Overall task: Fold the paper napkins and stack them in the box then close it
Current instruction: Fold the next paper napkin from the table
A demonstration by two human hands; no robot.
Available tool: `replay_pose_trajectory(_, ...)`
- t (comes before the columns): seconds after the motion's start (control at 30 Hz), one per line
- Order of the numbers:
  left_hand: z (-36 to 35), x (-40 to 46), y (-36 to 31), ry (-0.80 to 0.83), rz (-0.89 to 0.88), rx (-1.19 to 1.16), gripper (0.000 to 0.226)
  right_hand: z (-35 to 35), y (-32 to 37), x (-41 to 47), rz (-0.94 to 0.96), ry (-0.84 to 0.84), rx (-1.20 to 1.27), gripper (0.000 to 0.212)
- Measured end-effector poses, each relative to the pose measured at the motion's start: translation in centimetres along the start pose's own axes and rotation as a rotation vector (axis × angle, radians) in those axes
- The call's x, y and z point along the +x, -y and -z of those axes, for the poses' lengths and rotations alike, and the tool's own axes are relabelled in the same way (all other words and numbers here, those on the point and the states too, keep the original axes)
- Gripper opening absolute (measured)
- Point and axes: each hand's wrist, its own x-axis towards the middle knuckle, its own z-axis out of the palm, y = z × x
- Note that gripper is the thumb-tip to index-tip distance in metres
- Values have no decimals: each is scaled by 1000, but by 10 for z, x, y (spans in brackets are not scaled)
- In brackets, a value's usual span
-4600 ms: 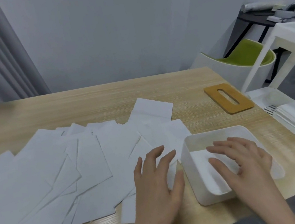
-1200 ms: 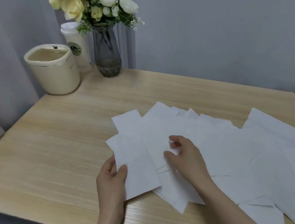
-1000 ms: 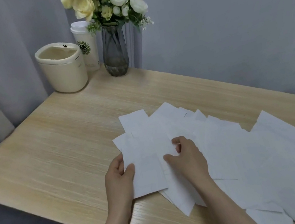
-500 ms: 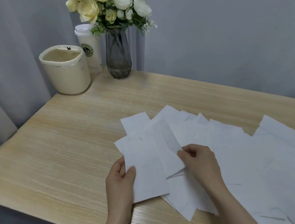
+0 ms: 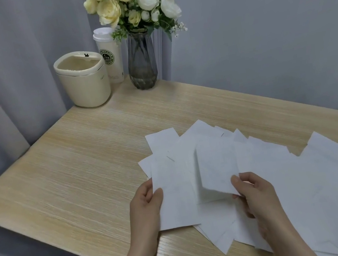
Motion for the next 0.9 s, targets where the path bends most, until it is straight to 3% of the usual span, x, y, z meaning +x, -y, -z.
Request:
replay_pose_trajectory(0.27,3,-1,-4,35,37,7,28,-41,-17,-21,9,191,-35,15)
replay_pose_trajectory(0.9,0,-4,-7,46,18,-17,26,-57,-28,-25,135,186,-260,12)
